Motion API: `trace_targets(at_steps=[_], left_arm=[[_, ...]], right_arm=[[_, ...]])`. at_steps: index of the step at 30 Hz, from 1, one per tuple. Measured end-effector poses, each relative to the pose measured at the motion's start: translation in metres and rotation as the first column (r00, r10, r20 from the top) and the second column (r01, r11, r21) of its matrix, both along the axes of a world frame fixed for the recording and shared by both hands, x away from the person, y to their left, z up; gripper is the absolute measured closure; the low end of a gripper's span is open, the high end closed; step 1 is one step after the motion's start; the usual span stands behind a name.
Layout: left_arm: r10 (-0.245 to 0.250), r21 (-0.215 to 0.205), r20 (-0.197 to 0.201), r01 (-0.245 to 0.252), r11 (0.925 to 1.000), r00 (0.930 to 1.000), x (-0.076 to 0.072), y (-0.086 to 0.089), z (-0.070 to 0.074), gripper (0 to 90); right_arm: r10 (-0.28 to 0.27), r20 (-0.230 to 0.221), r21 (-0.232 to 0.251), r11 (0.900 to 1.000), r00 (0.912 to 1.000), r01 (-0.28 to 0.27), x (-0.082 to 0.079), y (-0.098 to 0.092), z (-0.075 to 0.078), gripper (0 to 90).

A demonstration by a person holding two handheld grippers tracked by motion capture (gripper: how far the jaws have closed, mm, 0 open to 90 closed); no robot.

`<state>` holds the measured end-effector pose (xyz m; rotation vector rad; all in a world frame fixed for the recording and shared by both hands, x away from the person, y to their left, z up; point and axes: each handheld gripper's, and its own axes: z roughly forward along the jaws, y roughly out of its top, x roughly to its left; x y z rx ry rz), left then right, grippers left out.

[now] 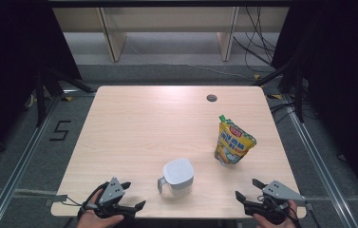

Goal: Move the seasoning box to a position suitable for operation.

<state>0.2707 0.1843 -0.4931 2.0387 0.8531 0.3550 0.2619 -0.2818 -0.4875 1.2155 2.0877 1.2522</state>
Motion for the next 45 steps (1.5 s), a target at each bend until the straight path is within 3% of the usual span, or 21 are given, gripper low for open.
trace_targets(at_steps=[1,2,3,4,5,6,8,10,16,18,21,23,24,27,28,31,33,34,41,43,45], left_arm=[[0.0,-0.001,-0.005,0.0,1.0,1.0,0.0,0.0,0.0,17.2],[-0.017,0.034,-0.003,0.017,0.9993,0.9999,0.001,0.002,0.001,17.3],[-0.017,0.034,-0.003,0.017,0.9993,0.9999,0.001,0.002,0.001,17.4],[0.002,0.002,0.003,-0.002,1.0,1.0,0.001,0.0,0.0,17.4],[-0.001,0.015,-0.003,0.001,0.9999,1.0,0.001,0.002,0.001,17.5],[0.009,-0.012,-0.007,-0.009,0.9999,0.9999,0.001,0.002,0.001,17.5],[0.001,0.014,-0.005,-0.001,0.9999,1.0,0.002,0.005,0.002,17.5],[0.014,-0.005,-0.006,-0.014,0.9999,0.9999,0.001,0.003,0.002,17.5],[-0.011,0.011,-0.003,0.011,0.9999,0.9999,0.0,0.004,0.004,17.5],[0.016,-0.02,0.005,-0.016,0.9997,0.9999,0.0,0.001,0.002,17.6],[0.003,0.013,0.01,-0.003,0.9999,0.9999,0.0,0.0,0.004,17.7],[0.001,-0.01,0.01,-0.001,0.9999,1.0,0.0,-0.003,0.003,17.7],[-0.013,0.021,0.009,0.012,0.9997,0.9999,0.0,-0.002,0.004,17.7],[-0.014,0.01,0.009,0.013,0.9999,0.9999,0.001,-0.005,0.004,17.7],[-0.012,-0.007,0.012,0.012,0.9999,0.9998,0.002,-0.007,0.003,17.7],[-0.034,0.02,0.018,0.033,0.9993,0.9993,0.005,-0.009,0.006,17.7],[-0.027,-0.019,0.022,0.028,0.9994,0.9994,0.007,-0.014,0.004,17.7],[-0.032,0.0,0.023,0.032,0.9995,0.9992,0.009,-0.014,0.004,17.7],[-0.06,-0.055,-0.005,0.06,0.9967,0.9982,0.019,-0.025,0.003,19.5],[-0.062,-0.038,-0.005,0.061,0.9974,0.9981,0.022,-0.027,0.004,20.4],[-0.086,-0.058,0.002,0.086,0.9946,0.9963,0.022,-0.032,0.004,26.8]], right_arm=[[-0.001,0.0,0.0,1.0,1.0,0.001,0.0,0.0,0.0,22.7],[-0.001,0.0,-0.001,1.0,1.0,0.001,0.0,0.0,0.0,22.6],[-0.001,0.0,-0.001,1.0,1.0,0.001,0.0,0.0,0.0,22.6],[-0.006,-0.01,0.009,1.0,0.9999,0.006,-0.001,0.001,0.0,22.5],[-0.001,0.003,-0.001,1.0,1.0,0.001,0.0,0.0,0.0,22.2],[-0.009,-0.009,0.01,1.0,0.9999,0.009,-0.001,0.001,0.0,22.1],[0.006,0.015,-0.007,1.0,0.9999,-0.005,0.001,-0.001,0.0,22.0],[0.015,0.008,0.007,1.0,0.9999,-0.015,0.0,-0.001,0.001,21.7],[0.016,0.007,0.011,1.0,0.9999,-0.016,0.0,0.0,0.001,20.9],[0.009,-0.001,0.02,1.0,1.0,-0.009,-0.001,0.001,0.001,20.5],[0.018,0.008,0.015,1.0,0.9998,-0.018,0.001,0.0,0.001,20.5],[0.019,0.008,0.014,1.0,0.9998,-0.019,0.001,0.0,0.001,20.4],[0.018,0.007,0.017,1.0,0.9998,-0.018,0.0,0.0,0.001,20.4],[0.008,-0.004,0.024,1.0,1.0,-0.008,-0.001,0.002,0.001,20.4],[0.019,0.018,0.0,1.0,0.9996,-0.019,0.001,0.0,0.001,20.4],[0.018,0.017,-0.002,1.0,0.9997,-0.018,0.001,0.0,0.001,20.4],[0.016,0.008,0.009,1.0,0.9998,-0.016,0.001,0.001,0.0,20.4],[0.013,0.012,0.003,1.0,0.9998,-0.013,0.002,0.0,0.0,20.4],[0.013,0.016,-0.003,1.0,0.9998,-0.013,0.002,0.0,-0.001,20.4],[0.015,0.016,-0.004,1.0,0.9998,-0.015,0.002,0.0,-0.001,20.4],[0.015,0.01,0.0,1.0,0.9998,-0.015,0.002,0.0,-0.001,20.4]])
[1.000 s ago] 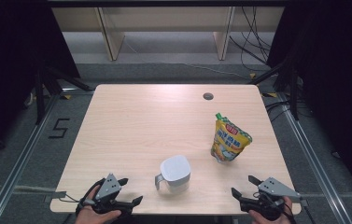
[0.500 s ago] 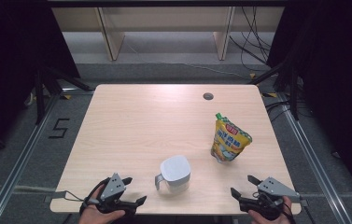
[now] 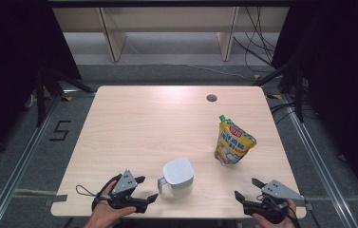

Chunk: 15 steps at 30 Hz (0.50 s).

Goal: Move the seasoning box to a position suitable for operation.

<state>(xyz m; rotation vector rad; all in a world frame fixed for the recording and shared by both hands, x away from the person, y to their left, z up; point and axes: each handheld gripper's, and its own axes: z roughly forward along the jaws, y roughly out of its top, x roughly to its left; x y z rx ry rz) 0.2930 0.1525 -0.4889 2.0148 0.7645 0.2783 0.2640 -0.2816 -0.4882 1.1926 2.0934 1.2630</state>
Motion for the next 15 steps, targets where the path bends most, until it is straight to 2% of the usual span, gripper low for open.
trace_targets(at_steps=[1,2,3,5,6,7,9,10,11,12,13,15], left_arm=[[-0.01,0.001,0.003,0.01,1.0,1.0,0.0,-0.002,0.001,32.7],[-0.01,0.001,0.003,0.01,1.0,1.0,0.0,-0.002,0.001,32.4],[-0.024,0.028,0.023,0.023,0.9993,0.9994,-0.001,-0.007,0.003,32.4],[-0.041,0.047,0.045,0.039,0.9981,0.9981,0.0,-0.011,0.003,34.6],[-0.041,0.047,0.045,0.039,0.9981,0.9981,0.0,-0.011,0.003,35.9],[-0.055,0.041,0.034,0.053,0.9977,0.9979,0.001,-0.015,0.004,36.2],[-0.067,0.047,0.055,0.064,0.9968,0.9963,0.003,-0.017,0.004,37.6],[-0.061,0.035,0.046,0.059,0.9976,0.9971,0.003,-0.019,0.003,37.9],[-0.066,0.048,0.051,0.064,0.9968,0.9965,0.005,-0.019,0.002,39.0],[-0.066,0.032,0.045,0.065,0.9974,0.9968,0.006,-0.021,0.0,40.5],[-0.071,0.052,0.048,0.068,0.9963,0.9963,0.007,-0.02,0.0,42.0],[-0.073,0.053,0.058,0.07,0.9961,0.9957,0.009,-0.021,-0.001,43.6]], right_arm=[[0.0,-0.001,0.0,1.0,1.0,0.0,0.0,0.0,0.0,20.4],[0.0,-0.001,0.0,1.0,1.0,0.0,0.0,0.0,0.0,20.4],[0.0,0.002,-0.002,1.0,1.0,0.0,0.0,0.0,0.0,20.4],[0.002,0.017,-0.014,1.0,0.9999,-0.001,0.001,-0.001,-0.001,20.4],[0.002,0.017,-0.014,1.0,0.9999,-0.001,0.001,-0.001,-0.001,20.4],[-0.002,-0.019,0.012,1.0,0.9998,0.002,0.0,0.001,-0.001,20.4],[0.008,-0.017,0.011,1.0,0.9998,-0.008,0.0,0.001,0.0,20.4],[0.003,-0.018,0.01,1.0,0.9998,-0.003,-0.001,0.001,0.0,20.5],[-0.002,-0.024,0.013,1.0,0.9997,0.002,-0.001,0.002,0.0,20.5],[-0.004,0.0,-0.009,1.0,1.0,0.004,0.0,0.0,0.0,20.5],[-0.003,0.003,-0.011,1.0,1.0,0.003,0.0,0.0,0.0,20.5],[-0.003,0.002,-0.01,1.0,1.0,0.003,0.0,0.0,0.0,20.5]])
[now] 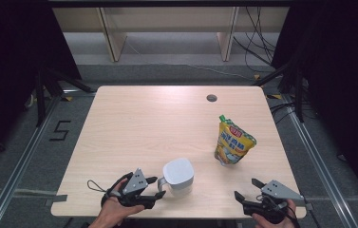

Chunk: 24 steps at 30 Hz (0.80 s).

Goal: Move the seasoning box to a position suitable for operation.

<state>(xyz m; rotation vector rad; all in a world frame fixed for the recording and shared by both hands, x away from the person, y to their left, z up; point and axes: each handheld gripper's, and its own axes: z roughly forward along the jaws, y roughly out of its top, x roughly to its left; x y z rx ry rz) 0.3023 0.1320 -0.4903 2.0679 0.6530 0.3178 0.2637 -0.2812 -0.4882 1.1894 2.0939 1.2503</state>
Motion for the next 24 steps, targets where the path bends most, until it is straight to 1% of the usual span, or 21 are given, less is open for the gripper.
trace_targets(at_steps=[1,2,3,4,5,6,7,8,9,10,12,13,15,16,17,18,19,20,21,22,24], left_arm=[[-0.011,-0.003,0.006,0.011,0.9999,0.9999,0.002,-0.001,0.0,48.7],[-0.003,-0.019,0.001,0.003,0.9998,1.0,0.001,-0.002,-0.001,50.1],[-0.003,-0.019,0.001,0.003,0.9998,1.0,0.001,-0.002,-0.001,52.8],[-0.012,-0.016,0.014,0.012,0.9998,0.9998,0.002,-0.003,-0.001,56.7],[-0.014,-0.011,0.008,0.014,0.9998,0.9999,0.003,-0.003,0.0,59.2],[-0.014,-0.011,0.018,0.014,0.9998,0.9997,0.003,-0.003,0.0,62.5],[-0.021,-0.017,0.021,0.022,0.9996,0.9996,0.004,-0.003,0.0,64.4],[-0.035,-0.016,0.02,0.035,0.9993,0.9992,0.004,-0.004,0.0,66.8],[-0.026,0.005,0.031,0.026,0.9996,0.9992,0.004,-0.004,0.001,67.3],[-0.027,-0.024,0.022,0.027,0.9993,0.9994,0.003,-0.006,0.0,67.5],[-0.027,-0.012,0.021,0.027,0.9996,0.9994,0.004,-0.005,0.001,67.7],[-0.027,-0.008,0.029,0.027,0.9996,0.9992,0.005,-0.005,0.001,67.7],[-0.025,-0.005,0.032,0.025,0.9997,0.9992,0.007,-0.005,0.001,67.8],[-0.018,-0.009,0.032,0.018,0.9998,0.9993,0.008,-0.005,0.0,67.8],[-0.026,-0.003,0.04,0.026,0.9997,0.9989,0.011,-0.005,0.001,67.8],[-0.016,-0.007,0.035,0.016,0.9998,0.9993,0.011,-0.005,0.0,67.8],[-0.021,-0.011,0.041,0.021,0.9997,0.999,0.014,-0.006,0.0,67.9],[-0.015,-0.012,0.031,0.015,0.9998,0.9994,0.014,-0.006,0.0,67.9],[-0.015,-0.012,0.031,0.015,0.9998,0.9994,0.014,-0.006,0.0,67.9],[-0.012,0.002,0.038,0.012,0.9999,0.9992,0.018,-0.006,0.0,68.0],[-0.019,-0.017,0.046,0.02,0.9997,0.9988,0.021,-0.007,0.0,68.0]], right_arm=[[0.002,-0.002,0.001,1.0,1.0,-0.002,0.0,0.0,0.0,20.5],[0.001,-0.004,0.001,1.0,1.0,-0.001,0.0,0.0,0.0,20.5],[0.001,-0.004,0.001,1.0,1.0,-0.001,0.0,0.0,0.0,20.5],[0.003,-0.006,0.003,1.0,1.0,-0.003,0.0,0.0,0.0,20.5],[0.002,-0.005,0.003,1.0,1.0,-0.002,0.0,0.0,0.0,20.5],[0.007,-0.025,0.019,1.0,0.9997,-0.006,-0.001,0.001,0.0,20.5],[0.01,-0.027,0.023,1.0,0.9996,-0.009,0.0,0.001,-0.001,20.5],[0.008,-0.032,0.014,1.0,0.9995,-0.008,-0.001,0.001,0.0,20.5],[0.005,-0.025,0.017,1.0,0.9997,-0.004,-0.001,0.001,0.0,20.5],[0.007,-0.025,0.02,1.0,0.9997,-0.007,-0.001,0.001,0.0,20.5],[0.007,-0.025,0.02,1.0,0.9997,-0.006,0.0,0.001,0.0,20.5],[0.002,-0.004,0.002,1.0,1.0,-0.002,0.0,0.0,0.0,20.5],[0.004,-0.029,0.025,1.0,0.9996,-0.003,-0.001,0.001,0.0,20.5],[0.003,-0.026,0.022,1.0,0.9997,-0.002,0.0,0.001,0.0,20.5],[-0.002,-0.029,0.025,1.0,0.9996,0.003,-0.001,0.001,0.0,20.5],[-0.004,-0.023,0.018,1.0,0.9997,0.005,-0.001,0.001,0.0,20.5],[0.001,-0.003,0.004,1.0,1.0,-0.001,0.0,0.0,0.0,20.5],[0.002,-0.002,0.005,1.0,1.0,-0.002,0.0,0.0,0.0,20.5],[0.002,-0.002,0.004,1.0,1.0,-0.002,0.0,0.0,0.0,20.5],[0.001,-0.027,0.023,1.0,0.9996,-0.001,0.0,0.001,-0.001,20.5],[0.0,-0.028,0.023,1.0,0.9996,0.0,0.0,0.001,-0.001,20.5]])
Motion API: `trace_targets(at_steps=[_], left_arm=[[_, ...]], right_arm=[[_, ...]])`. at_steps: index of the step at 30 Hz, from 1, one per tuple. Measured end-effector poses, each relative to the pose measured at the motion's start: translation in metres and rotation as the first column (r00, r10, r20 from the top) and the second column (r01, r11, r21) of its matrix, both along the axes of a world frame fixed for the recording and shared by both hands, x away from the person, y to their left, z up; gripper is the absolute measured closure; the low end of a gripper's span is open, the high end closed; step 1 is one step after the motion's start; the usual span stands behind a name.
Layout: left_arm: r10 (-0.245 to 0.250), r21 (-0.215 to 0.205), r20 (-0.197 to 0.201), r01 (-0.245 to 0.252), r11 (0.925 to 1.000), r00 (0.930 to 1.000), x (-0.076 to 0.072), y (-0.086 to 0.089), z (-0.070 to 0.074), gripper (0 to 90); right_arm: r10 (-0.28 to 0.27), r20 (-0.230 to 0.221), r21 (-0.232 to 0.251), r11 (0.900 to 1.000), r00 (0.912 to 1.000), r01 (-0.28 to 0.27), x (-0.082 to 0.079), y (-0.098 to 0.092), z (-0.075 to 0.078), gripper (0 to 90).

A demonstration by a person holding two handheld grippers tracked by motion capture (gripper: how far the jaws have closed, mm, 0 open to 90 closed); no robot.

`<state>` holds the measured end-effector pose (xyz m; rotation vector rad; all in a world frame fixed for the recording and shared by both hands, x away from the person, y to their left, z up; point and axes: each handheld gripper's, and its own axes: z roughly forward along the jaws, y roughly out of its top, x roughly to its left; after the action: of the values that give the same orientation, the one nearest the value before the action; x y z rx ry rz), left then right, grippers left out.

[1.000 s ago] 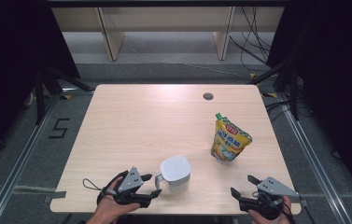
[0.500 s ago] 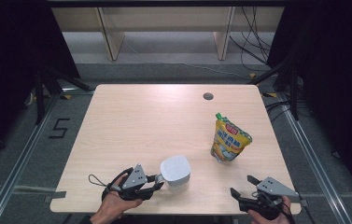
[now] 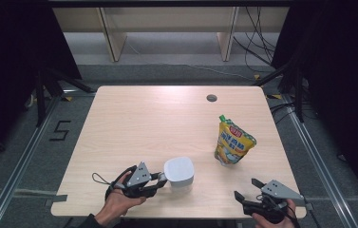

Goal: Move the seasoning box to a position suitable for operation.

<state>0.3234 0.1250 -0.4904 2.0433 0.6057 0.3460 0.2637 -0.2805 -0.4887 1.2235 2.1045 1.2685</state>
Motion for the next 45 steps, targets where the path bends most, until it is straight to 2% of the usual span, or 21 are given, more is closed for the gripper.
trace_targets(at_steps=[1,2,3,5,7,9,13,18,23,26,30,31,33,34,36,38,39,40,42,43,45], left_arm=[[0.008,0.015,-0.006,-0.008,0.9999,0.9999,0.001,0.0,0.0,68.0],[0.01,0.005,-0.009,-0.01,0.9999,0.9999,0.001,0.0,0.0,68.0],[-0.002,0.003,0.0,0.002,1.0,1.0,0.003,0.0,0.0,68.1],[0.011,-0.001,-0.007,-0.011,0.9999,0.9999,0.003,-0.002,0.0,68.1],[0.004,-0.004,-0.004,-0.004,1.0,1.0,0.004,-0.003,-0.001,68.1],[0.0,-0.006,-0.002,0.0,1.0,1.0,0.004,-0.006,-0.001,68.2],[-0.014,0.003,0.011,0.014,0.9999,0.9998,0.008,-0.007,-0.001,68.2],[-0.011,0.008,0.005,0.011,0.9999,0.9999,0.009,-0.006,-0.001,68.1],[-0.019,-0.004,0.001,0.019,0.9998,0.9998,0.011,-0.006,-0.001,68.2],[-0.012,0.012,0.001,0.012,0.9999,0.9999,0.011,-0.006,0.0,67.9],[0.007,0.004,-0.007,-0.007,1.0,1.0,0.009,-0.008,-0.001,67.4],[0.007,0.002,-0.019,-0.007,1.0,0.9998,0.008,-0.009,-0.001,60.6],[-0.009,0.014,-0.038,0.01,0.9998,0.9992,0.007,-0.009,0.001,54.1],[0.0,0.009,-0.032,0.001,1.0,0.9995,0.006,-0.009,0.001,50.6],[-0.022,0.02,-0.042,0.022,0.9995,0.9989,0.007,-0.008,0.005,47.6],[-0.024,0.033,-0.047,0.025,0.9991,0.9986,0.007,-0.007,0.007,44.0],[-0.023,0.017,-0.037,0.024,0.9996,0.999,0.007,-0.008,0.007,42.6],[-0.018,0.032,-0.06,0.02,0.9993,0.9981,0.006,-0.007,0.01,40.8],[-0.018,0.016,-0.057,0.019,0.9997,0.9982,0.005,-0.005,0.011,37.6],[-0.021,0.015,-0.043,0.021,0.9997,0.9989,0.005,-0.003,0.013,36.2],[-0.003,0.025,-0.045,0.004,0.9997,0.999,0.003,0.002,0.018,35.0]], right_arm=[[0.0,0.007,-0.007,1.0,1.0,0.0,0.001,0.0,-0.001,20.5],[0.0,0.006,-0.007,1.0,1.0,0.0,0.001,0.0,-0.001,20.5],[-0.021,-0.021,0.009,1.0,0.9996,0.021,-0.002,0.002,0.0,20.5],[-0.02,-0.028,0.015,1.0,0.9994,0.021,-0.002,0.002,0.001,20.5],[-0.019,-0.028,0.015,1.0,0.9994,0.02,-0.002,0.002,0.001,20.5],[0.0,0.006,-0.005,1.0,1.0,0.0,0.001,0.0,-0.001,20.5],[0.001,0.009,-0.007,1.0,1.0,-0.001,0.001,0.0,-0.001,20.5],[0.002,0.01,-0.007,1.0,1.0,-0.002,0.001,0.0,-0.001,20.5],[0.003,0.003,0.004,1.0,1.0,-0.004,0.001,0.0,-0.001,20.5],[0.003,-0.001,0.006,1.0,1.0,-0.003,0.001,0.0,0.0,20.5],[0.004,-0.003,0.006,1.0,1.0,-0.004,0.001,0.0,-0.001,20.5],[0.002,0.0,0.006,1.0,1.0,-0.002,0.001,-0.001,-0.001,20.5],[-0.009,-0.01,0.014,1.0,0.9999,0.009,0.0,-0.001,-0.001,20.5],[0.003,0.02,-0.008,1.0,0.9998,-0.003,0.002,-0.003,-0.001,20.5],[0.008,0.014,-0.013,1.0,0.9999,-0.008,0.003,-0.003,-0.001,20.5],[0.008,-0.006,0.011,1.0,1.0,-0.008,0.002,-0.002,-0.002,20.5],[0.011,-0.001,0.005,1.0,0.9999,-0.011,0.003,-0.002,-0.002,20.5],[-0.007,-0.017,0.015,1.0,0.9998,0.007,0.002,-0.001,-0.002,20.5],[0.008,0.004,0.005,1.0,1.0,-0.008,0.004,-0.003,-0.002,20.4],[0.009,-0.002,0.012,1.0,1.0,-0.009,0.003,-0.003,-0.002,20.5],[0.011,-0.003,0.011,1.0,0.9999,-0.011,0.003,-0.002,-0.001,20.5]])
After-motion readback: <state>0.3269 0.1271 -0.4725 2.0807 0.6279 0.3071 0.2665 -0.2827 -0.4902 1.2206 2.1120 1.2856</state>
